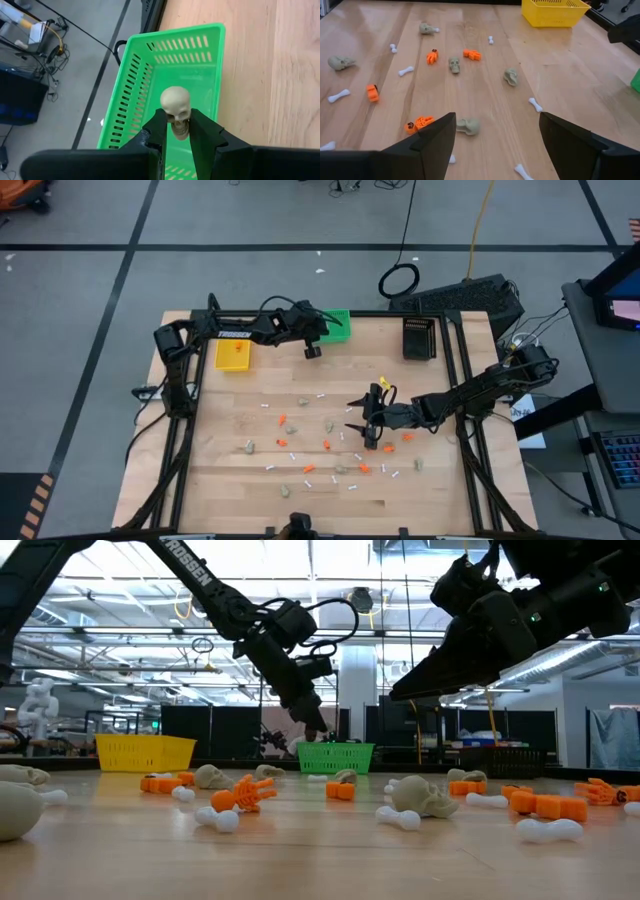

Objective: Sort Halloween decoration
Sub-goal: Put the gray skull toy into the green bin

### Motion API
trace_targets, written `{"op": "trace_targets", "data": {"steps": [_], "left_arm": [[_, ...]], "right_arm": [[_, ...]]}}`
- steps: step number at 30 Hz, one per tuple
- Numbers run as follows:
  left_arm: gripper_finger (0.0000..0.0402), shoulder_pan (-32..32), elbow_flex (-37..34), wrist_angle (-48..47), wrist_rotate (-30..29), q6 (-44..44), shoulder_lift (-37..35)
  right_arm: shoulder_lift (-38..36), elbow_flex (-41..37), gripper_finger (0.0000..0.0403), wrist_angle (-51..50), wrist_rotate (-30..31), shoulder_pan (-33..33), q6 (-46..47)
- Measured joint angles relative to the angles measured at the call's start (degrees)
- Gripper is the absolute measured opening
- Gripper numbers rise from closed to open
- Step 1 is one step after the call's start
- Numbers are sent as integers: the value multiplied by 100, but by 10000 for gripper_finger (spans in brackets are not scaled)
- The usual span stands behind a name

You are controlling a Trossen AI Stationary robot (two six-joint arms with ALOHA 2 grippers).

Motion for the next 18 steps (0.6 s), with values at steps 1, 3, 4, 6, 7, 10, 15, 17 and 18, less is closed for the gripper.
{"op": "trace_targets", "data": {"steps": [1,3,4,6,7,10,15,17,18], "left_arm": [[60,0,0,-9,37,0,0],[71,0,0,-18,106,-4,0],[79,0,0,-18,110,-4,0],[101,0,0,-18,110,-4,0],[115,-5,0,-17,108,-4,0],[154,-22,0,-6,17,0,0],[195,-111,0,-28,-73,130,-105],[199,-214,0,-57,-255,130,-280],[200,-270,0,-160,-351,67,-411]], "right_arm": [[0,0,272,0,0,0,0],[0,0,272,0,0,0,-2],[0,0,272,0,0,0,-2],[0,0,272,0,0,0,-12],[0,0,272,0,0,0,-19],[0,0,272,0,0,0,-32],[0,0,272,-2,0,0,-17],[0,0,272,-8,0,0,-9],[0,0,272,-19,-1,0,-5]]}}
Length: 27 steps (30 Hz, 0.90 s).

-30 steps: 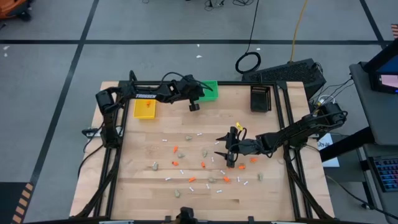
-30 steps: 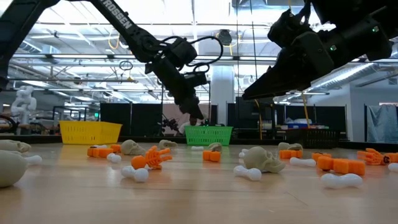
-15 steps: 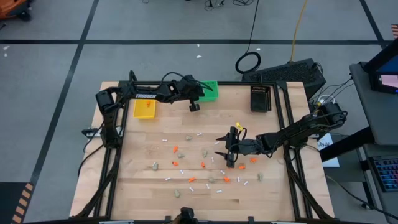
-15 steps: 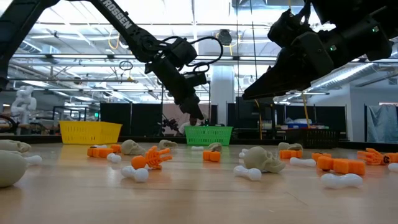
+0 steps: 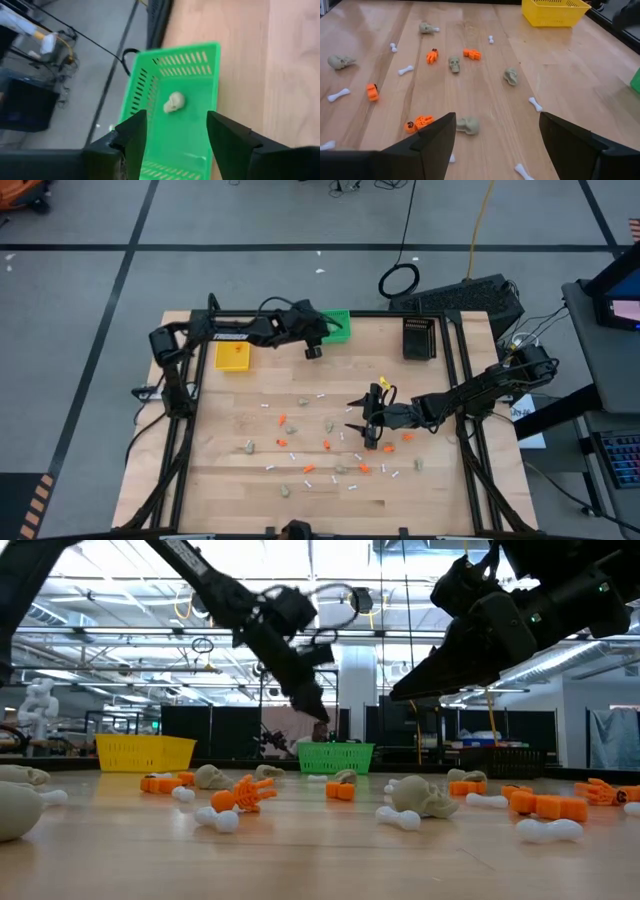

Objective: Sort Halloween decoration
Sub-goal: Put the gray skull toy into the green bin

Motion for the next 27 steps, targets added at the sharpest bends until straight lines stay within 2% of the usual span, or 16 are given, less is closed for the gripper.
{"op": "trace_targets", "data": {"steps": [4,8,11,17,22,27], "left_arm": [[201,-247,4,-524,-42,-598,-652],[198,-568,-59,-1148,653,-1583,-1467],[188,-957,-369,-1203,1102,-1984,-2005],[161,-1910,-1199,-1043,1090,-2424,-2741],[146,-2629,-1802,-733,887,-2725,-2820],[143,-3185,-2141,-575,345,-3101,-2811]], "right_arm": [[0,0,272,-93,-1,0,81],[2,-2,272,-211,-3,10,295],[2,-2,272,-219,-1,67,394],[2,-2,272,-225,-1,225,626],[2,-2,272,-198,1,388,1024],[2,-2,272,-172,1,580,1347]]}}
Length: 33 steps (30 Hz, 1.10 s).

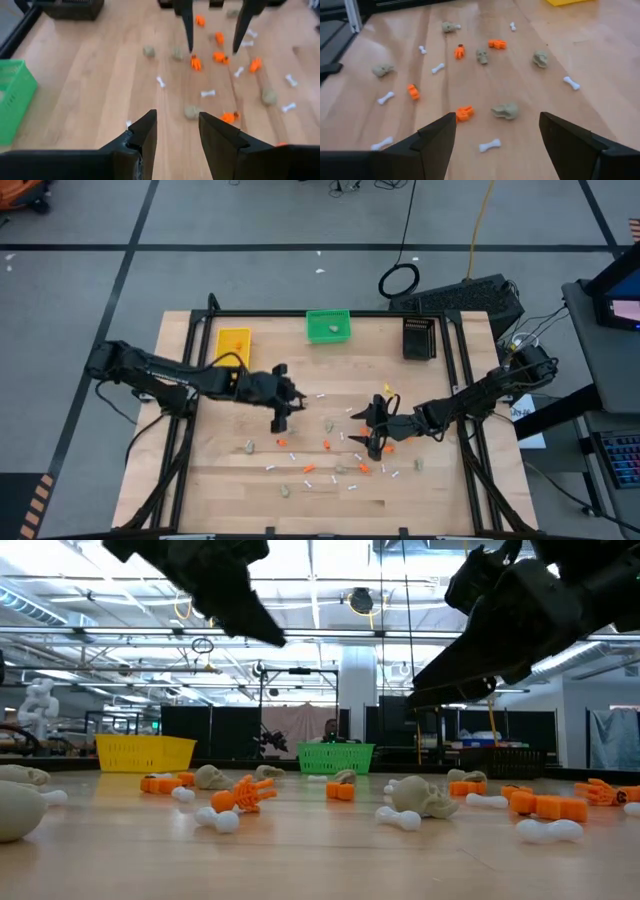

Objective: Sort Halloween decoration
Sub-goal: Put the gray skull toy into the green bin

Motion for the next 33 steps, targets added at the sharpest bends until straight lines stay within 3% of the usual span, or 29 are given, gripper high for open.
{"op": "trace_targets", "data": {"steps": [10,19,22,27,33], "left_arm": [[143,-682,-437,258,-545,-744,29],[143,-1054,-837,245,-795,-1458,31],[143,-1176,-940,279,-911,-1589,31],[143,-1255,-1138,405,-1384,-1615,31],[143,-1257,-1168,407,-1509,-1588,31]], "right_arm": [[0,0,272,19,591,394,445],[0,0,272,-1,626,392,636],[0,0,272,-5,902,278,582],[0,0,272,-23,835,-37,512],[0,0,272,-23,348,-405,-8]]}}
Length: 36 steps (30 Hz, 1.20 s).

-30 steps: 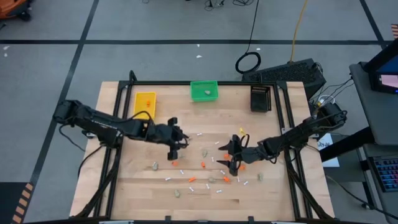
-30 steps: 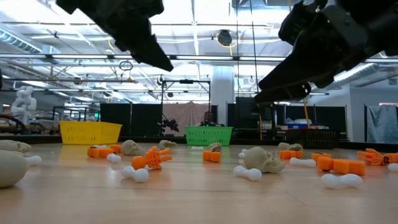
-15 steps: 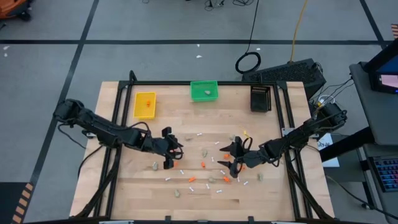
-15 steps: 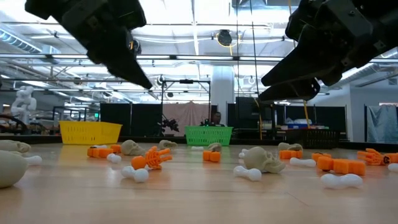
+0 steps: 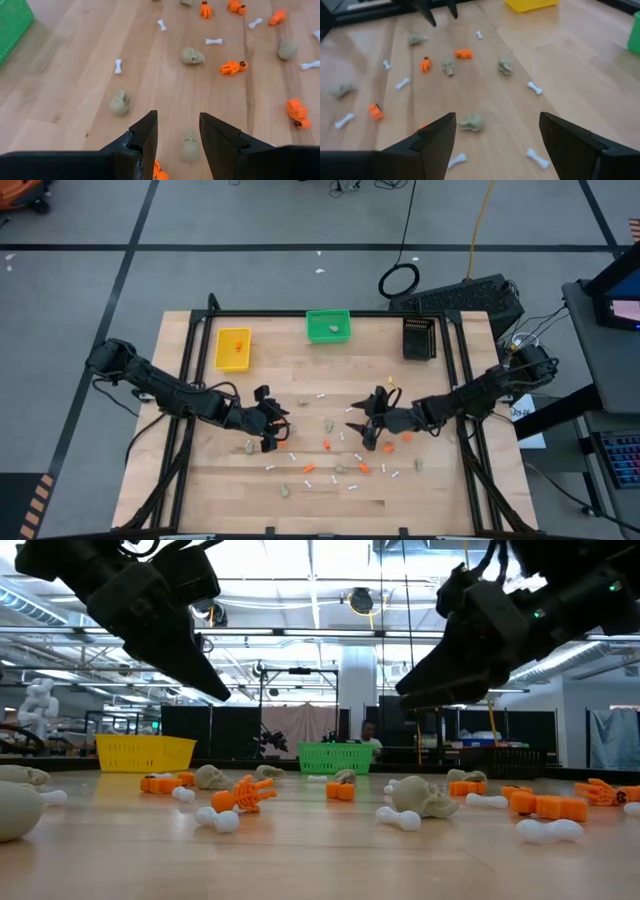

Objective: Sort Halloween decoration
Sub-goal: Put the gray skull toy into the green bin

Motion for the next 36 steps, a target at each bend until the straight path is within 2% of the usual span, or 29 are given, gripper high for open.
{"op": "trace_targets", "data": {"steps": [8,14,21,26,32,36], "left_arm": [[143,-2,0,-3,-8,133,0],[143,0,0,2,-51,176,0],[143,-57,0,516,-25,311,0],[143,-146,0,756,9,583,0],[143,-160,0,756,5,589,0],[143,-160,0,756,4,594,0]], "right_arm": [[0,2,272,-55,-103,-184,-736],[0,2,271,-624,-549,-186,-989],[-8,2,252,-1212,-549,-188,-609],[-352,2,240,-1842,-505,-209,-435],[-1151,7,229,-2997,233,-312,541],[-1262,4,228,-3567,406,-342,1262]]}}
